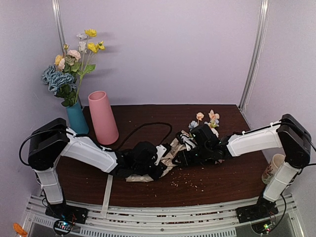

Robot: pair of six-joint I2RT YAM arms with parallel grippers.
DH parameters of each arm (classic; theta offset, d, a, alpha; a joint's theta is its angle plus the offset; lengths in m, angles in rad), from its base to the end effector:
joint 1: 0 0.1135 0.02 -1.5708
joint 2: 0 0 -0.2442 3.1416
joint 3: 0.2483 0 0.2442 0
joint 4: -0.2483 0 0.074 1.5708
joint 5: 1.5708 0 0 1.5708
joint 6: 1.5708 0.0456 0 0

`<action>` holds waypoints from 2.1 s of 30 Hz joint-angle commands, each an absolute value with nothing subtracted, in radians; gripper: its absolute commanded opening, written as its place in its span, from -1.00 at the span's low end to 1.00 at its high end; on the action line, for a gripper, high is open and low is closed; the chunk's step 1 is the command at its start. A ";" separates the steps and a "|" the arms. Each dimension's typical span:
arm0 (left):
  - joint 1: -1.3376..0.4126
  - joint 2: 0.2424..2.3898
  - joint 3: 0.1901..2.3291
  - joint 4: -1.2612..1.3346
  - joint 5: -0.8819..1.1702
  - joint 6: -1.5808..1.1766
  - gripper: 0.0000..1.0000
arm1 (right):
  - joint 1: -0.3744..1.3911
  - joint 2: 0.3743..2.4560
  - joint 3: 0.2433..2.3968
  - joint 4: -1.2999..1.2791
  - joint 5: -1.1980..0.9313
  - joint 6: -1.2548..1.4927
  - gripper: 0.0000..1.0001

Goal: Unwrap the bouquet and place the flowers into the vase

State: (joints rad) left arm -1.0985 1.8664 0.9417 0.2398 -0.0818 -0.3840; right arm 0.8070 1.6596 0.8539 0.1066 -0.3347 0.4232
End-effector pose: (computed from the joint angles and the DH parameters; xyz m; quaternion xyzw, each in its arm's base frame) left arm 0.1735 -0.3314 0.1187 0.2993 0.8519 -0.2619 0.3408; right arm 0.2233 0.2548 0.1522 -0.2395 0.8640 0.3635 0.2529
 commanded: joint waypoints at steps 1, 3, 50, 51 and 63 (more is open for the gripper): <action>-1.080 1.826 0.913 0.334 -0.020 -0.415 -1.00 | 0.812 1.666 0.827 0.190 -0.283 0.428 -0.33; -1.080 1.825 0.908 0.345 -0.010 -0.413 -1.00 | 0.812 1.670 0.824 0.191 -0.258 0.424 -0.41; -0.959 1.869 0.972 0.291 -0.084 -0.509 -1.00 | 0.826 1.501 0.609 0.182 -0.405 0.476 -1.00; -0.959 1.871 0.972 0.296 -0.070 -0.502 -1.00 | 0.826 1.504 0.603 0.201 -0.425 0.485 -1.00; -0.966 1.878 0.954 0.339 0.051 -0.443 -1.00 | 0.827 1.459 0.690 0.173 -0.424 0.461 0.11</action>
